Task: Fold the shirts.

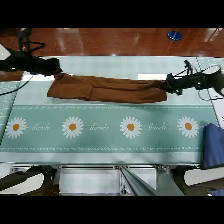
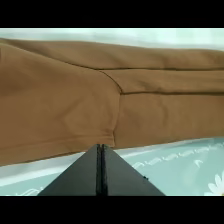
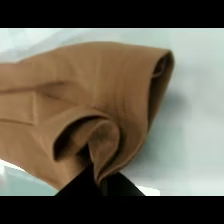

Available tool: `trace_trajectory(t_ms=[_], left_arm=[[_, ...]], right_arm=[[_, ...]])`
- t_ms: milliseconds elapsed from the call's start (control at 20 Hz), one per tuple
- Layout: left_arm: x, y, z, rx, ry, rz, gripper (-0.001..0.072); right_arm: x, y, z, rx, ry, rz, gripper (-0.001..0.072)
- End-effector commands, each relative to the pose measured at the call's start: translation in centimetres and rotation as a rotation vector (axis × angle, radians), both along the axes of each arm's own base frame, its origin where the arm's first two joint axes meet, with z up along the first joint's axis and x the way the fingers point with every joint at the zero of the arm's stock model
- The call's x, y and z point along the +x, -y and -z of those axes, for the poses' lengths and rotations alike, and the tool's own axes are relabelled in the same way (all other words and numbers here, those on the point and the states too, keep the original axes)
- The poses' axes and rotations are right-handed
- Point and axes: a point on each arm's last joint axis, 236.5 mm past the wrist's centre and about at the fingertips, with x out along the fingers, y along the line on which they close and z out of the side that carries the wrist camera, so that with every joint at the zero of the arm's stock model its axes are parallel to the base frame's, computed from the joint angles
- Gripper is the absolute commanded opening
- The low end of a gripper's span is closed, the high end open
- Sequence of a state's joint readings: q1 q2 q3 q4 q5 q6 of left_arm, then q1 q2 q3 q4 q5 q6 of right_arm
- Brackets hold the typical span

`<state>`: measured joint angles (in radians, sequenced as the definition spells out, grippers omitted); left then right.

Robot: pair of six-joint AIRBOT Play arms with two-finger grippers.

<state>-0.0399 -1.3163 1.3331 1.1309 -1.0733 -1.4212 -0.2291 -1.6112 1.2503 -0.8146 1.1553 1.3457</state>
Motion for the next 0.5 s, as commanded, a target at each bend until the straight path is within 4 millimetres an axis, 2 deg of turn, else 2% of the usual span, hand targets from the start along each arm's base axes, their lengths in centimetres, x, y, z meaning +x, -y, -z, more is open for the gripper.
trace_trajectory(t_ms=[0,150,250,350,450], left_arm=[[-1.3,4.9,1.9,-0.047,-0.065,0.109,0.0018],[-1.3,11.4,4.2,-0.105,-0.083,0.164,0.0017],[-2.3,17.4,6.0,-0.129,-0.086,0.243,0.0017],[-5.4,23.9,8.4,-0.146,-0.155,0.368,0.0017],[-9.0,29.5,10.5,-0.162,-0.216,0.475,0.0017]], right_arm=[[-5.7,2.3,-4.5,-0.221,0.051,-0.067,0.0023],[-11.3,1.5,-9.7,-0.279,0.182,-0.047,0.0023],[-15.0,-0.2,-12.3,-0.252,0.248,-0.033,0.0024],[-17.7,-1.9,-14.6,-0.208,0.307,-0.016,0.0024],[-19.4,-3.3,-17.1,-0.164,0.373,-0.001,0.0024]])
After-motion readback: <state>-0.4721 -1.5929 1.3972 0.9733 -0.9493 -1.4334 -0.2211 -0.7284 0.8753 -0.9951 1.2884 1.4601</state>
